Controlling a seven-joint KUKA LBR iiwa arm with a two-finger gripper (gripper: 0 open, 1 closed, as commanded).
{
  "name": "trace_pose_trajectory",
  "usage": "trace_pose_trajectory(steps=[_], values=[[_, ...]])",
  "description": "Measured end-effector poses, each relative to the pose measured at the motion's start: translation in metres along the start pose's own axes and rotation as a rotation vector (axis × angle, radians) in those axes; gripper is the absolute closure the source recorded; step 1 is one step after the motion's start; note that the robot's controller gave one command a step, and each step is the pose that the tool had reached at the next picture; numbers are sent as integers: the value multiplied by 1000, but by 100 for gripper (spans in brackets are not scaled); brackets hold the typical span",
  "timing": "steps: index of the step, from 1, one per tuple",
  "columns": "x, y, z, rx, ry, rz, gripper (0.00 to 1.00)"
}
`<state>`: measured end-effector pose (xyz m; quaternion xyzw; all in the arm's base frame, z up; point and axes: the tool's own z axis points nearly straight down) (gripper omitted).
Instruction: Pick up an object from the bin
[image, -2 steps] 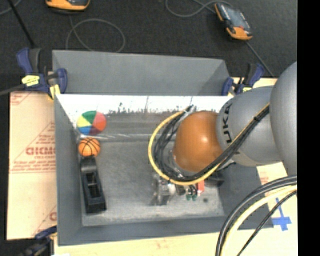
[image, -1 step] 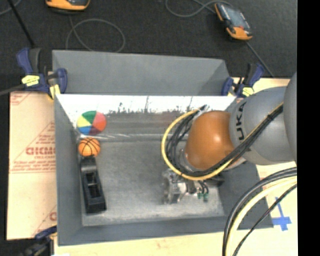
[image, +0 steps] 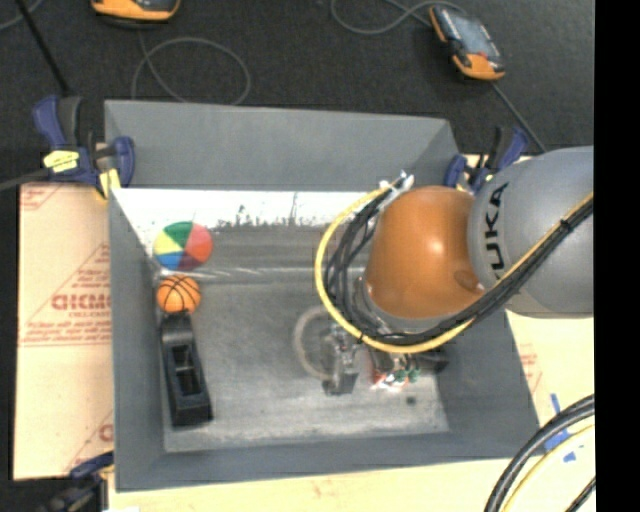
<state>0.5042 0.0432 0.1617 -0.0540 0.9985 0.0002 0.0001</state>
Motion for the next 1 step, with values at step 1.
trace_pose_trajectory(steps=[1], values=[[0, 0, 0, 0, 0, 0, 100]])
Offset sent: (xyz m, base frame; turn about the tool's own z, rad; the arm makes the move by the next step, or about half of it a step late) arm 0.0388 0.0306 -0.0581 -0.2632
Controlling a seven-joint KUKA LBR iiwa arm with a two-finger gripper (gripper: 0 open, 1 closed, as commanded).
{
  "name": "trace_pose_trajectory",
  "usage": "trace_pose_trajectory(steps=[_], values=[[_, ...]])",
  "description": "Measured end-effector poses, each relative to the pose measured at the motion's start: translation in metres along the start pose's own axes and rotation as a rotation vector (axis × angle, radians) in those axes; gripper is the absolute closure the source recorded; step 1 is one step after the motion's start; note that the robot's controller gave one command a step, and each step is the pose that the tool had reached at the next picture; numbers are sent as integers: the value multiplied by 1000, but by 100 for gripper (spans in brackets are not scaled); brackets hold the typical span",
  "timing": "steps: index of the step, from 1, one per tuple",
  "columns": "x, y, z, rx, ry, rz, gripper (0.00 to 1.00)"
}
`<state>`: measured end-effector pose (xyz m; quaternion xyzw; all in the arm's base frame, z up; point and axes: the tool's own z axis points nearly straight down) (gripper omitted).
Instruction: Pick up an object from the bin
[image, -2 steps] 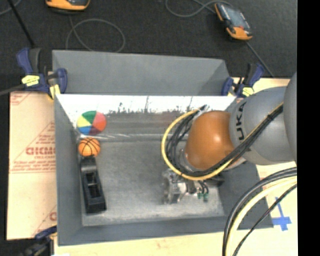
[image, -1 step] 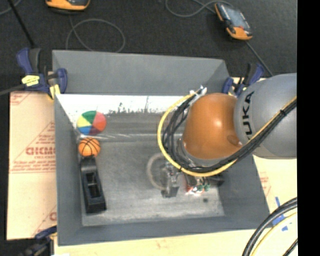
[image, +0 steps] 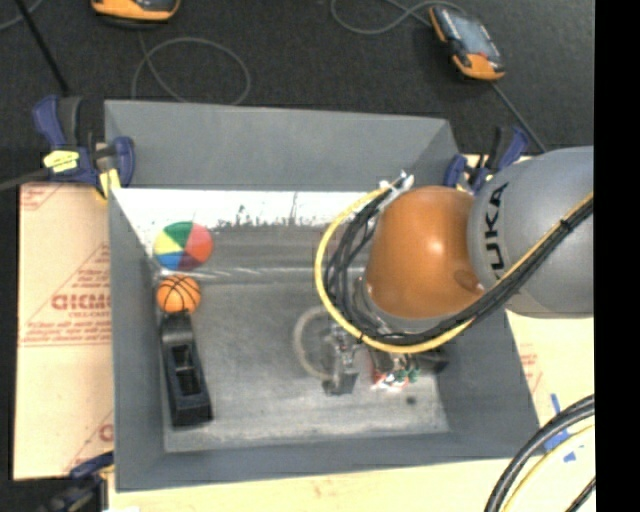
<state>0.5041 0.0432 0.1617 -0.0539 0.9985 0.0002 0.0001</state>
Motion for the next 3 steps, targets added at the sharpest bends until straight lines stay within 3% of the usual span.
trace_pose_trajectory(steps=[1, 2, 3], values=[[0, 0, 0, 0, 0, -1, 100], [-23, -8, 11, 1, -1, -159, 100], [-22, 5, -181, 1, 2, -151, 100]])
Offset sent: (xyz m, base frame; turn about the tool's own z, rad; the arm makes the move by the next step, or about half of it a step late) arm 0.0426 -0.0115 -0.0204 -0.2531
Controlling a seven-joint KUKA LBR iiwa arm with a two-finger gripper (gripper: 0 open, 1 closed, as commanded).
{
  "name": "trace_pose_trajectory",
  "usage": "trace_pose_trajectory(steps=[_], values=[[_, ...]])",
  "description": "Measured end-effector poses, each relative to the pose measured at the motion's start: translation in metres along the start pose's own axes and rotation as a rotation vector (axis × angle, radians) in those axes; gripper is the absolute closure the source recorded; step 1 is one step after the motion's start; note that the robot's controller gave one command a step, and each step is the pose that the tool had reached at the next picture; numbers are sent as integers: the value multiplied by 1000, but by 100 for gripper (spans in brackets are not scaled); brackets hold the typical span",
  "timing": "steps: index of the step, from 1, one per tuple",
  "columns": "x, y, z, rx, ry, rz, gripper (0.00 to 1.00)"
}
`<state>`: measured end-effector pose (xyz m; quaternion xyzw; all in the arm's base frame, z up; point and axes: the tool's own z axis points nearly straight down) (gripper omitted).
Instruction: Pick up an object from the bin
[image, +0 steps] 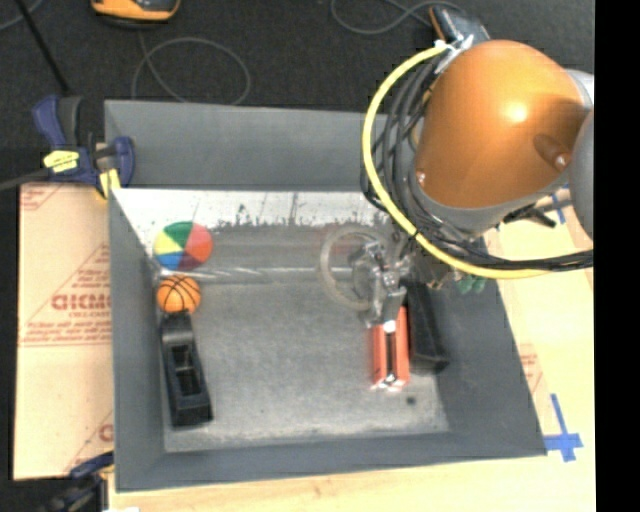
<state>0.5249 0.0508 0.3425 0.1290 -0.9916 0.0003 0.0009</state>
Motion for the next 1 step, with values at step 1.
trace_pose_trajectory(steps=[1], values=[[1, 5, -61, 0, -1, 35, 100]])
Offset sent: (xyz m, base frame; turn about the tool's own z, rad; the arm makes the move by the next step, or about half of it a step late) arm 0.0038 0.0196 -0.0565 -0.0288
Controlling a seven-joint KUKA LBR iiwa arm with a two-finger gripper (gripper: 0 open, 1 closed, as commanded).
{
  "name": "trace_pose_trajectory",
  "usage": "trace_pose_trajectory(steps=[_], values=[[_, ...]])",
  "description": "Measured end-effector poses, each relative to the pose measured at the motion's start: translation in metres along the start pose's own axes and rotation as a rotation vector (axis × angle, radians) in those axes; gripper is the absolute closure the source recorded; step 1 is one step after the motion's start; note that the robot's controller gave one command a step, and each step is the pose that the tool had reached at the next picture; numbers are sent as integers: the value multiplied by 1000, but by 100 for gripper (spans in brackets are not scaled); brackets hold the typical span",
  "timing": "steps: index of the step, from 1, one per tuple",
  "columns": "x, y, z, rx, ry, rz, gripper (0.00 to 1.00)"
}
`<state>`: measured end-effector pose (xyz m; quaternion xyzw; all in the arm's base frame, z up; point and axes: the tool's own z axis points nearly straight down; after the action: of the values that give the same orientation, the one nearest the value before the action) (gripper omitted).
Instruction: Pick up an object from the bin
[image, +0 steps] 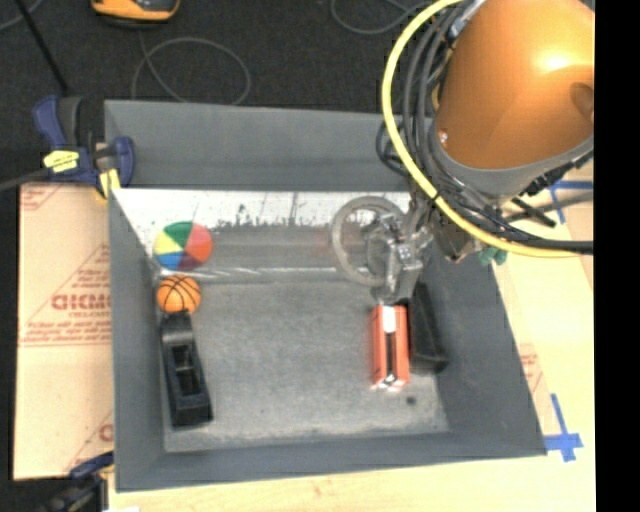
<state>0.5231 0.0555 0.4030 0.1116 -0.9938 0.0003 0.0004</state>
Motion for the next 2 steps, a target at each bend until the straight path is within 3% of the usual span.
trace_pose_trajectory(steps=[1, 2], values=[[-5, 4, 13, 3, -16, -12, 100], [-7, -10, 53, 0, 0, -146, 100]])
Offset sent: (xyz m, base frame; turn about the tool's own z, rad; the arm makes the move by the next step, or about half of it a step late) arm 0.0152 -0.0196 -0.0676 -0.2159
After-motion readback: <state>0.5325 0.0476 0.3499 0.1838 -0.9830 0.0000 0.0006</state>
